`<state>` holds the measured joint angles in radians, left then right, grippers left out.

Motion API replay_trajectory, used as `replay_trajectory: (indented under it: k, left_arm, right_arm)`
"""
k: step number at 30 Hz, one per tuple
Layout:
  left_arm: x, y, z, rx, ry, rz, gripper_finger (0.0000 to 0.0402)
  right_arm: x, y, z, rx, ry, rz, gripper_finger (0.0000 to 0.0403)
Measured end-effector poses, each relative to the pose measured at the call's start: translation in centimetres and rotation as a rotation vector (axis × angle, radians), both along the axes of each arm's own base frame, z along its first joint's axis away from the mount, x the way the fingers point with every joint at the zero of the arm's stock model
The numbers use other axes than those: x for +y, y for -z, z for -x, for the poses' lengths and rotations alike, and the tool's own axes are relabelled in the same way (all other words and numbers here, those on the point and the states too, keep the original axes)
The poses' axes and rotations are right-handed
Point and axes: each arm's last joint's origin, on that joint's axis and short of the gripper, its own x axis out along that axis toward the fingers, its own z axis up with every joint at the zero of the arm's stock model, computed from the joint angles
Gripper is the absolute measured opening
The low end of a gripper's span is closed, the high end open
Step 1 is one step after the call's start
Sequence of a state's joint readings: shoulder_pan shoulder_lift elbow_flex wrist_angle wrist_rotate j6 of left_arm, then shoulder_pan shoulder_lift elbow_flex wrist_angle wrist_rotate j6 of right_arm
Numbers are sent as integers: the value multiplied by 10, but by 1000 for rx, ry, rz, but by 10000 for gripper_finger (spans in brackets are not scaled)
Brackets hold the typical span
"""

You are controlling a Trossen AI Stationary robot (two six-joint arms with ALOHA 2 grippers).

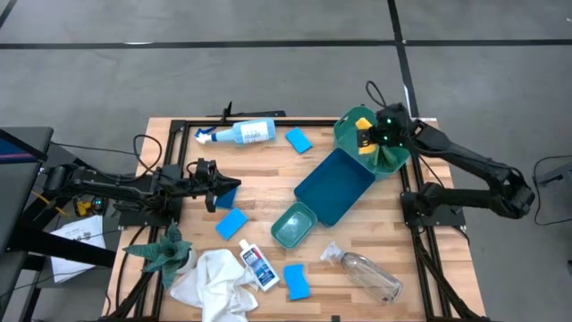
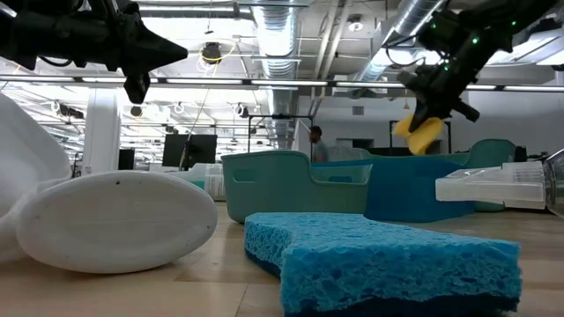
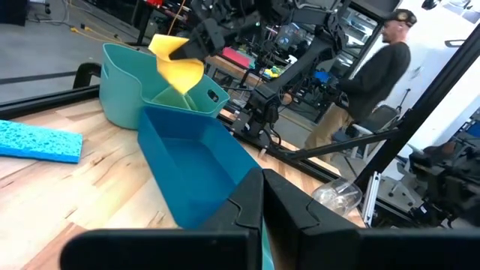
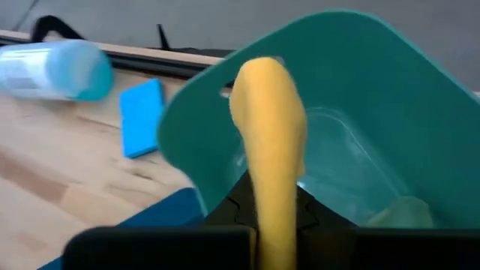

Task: Pick & Place Kitchen Items
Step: Put the yellow microfiber cloth into the top green bin

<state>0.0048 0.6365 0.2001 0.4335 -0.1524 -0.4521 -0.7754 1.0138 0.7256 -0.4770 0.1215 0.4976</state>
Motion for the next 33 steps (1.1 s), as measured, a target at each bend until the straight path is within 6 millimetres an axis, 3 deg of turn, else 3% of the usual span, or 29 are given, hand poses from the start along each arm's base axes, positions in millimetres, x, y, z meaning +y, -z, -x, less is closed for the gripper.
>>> replay_trajectory:
  k: [10,33]
  left_arm:
    - [0,0,0,-4,0,28,1]
    - [0,1,-1,-4,0,58,3]
  right_arm:
    - [-5,14,4,86,79,38,1]
    - [-13,56,-24,324,14,-20,1]
